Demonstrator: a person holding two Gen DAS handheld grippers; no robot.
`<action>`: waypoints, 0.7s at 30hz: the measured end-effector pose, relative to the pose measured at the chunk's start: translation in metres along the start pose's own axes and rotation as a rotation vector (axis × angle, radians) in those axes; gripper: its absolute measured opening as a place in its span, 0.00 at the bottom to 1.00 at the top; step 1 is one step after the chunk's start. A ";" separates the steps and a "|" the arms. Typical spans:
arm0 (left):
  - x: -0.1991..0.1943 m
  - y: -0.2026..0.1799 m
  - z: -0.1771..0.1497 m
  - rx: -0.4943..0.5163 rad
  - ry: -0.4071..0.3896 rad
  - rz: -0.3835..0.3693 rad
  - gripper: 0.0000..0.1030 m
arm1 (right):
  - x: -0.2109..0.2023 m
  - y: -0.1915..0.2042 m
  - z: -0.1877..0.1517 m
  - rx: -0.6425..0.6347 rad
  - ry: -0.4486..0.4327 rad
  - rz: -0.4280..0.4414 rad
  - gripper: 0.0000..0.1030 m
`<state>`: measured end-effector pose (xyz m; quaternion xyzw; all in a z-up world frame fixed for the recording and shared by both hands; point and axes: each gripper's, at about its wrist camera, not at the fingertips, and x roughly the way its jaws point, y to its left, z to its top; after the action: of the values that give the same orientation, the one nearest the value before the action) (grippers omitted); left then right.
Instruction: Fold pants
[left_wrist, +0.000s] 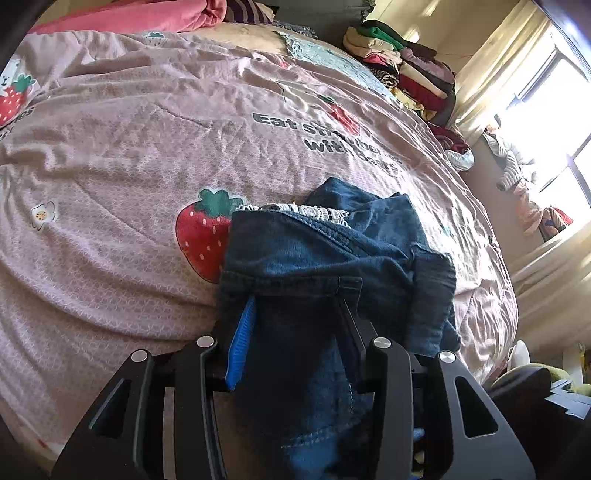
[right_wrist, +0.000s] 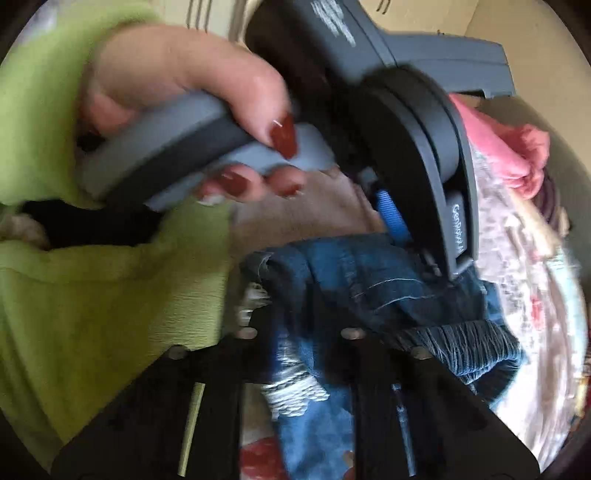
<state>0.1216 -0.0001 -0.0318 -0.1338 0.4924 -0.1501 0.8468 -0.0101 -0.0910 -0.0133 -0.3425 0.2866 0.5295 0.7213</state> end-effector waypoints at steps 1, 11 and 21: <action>0.000 0.000 0.000 0.003 -0.002 -0.001 0.40 | -0.008 0.003 -0.002 -0.015 -0.006 0.015 0.02; 0.003 0.000 0.002 0.005 -0.003 -0.024 0.44 | -0.033 0.009 -0.022 -0.017 -0.007 0.027 0.11; 0.003 -0.005 0.001 0.016 0.007 -0.021 0.51 | -0.008 0.007 0.011 -0.076 -0.020 0.056 0.17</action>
<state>0.1236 -0.0055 -0.0318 -0.1318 0.4927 -0.1634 0.8445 -0.0186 -0.0854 -0.0015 -0.3560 0.2686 0.5633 0.6956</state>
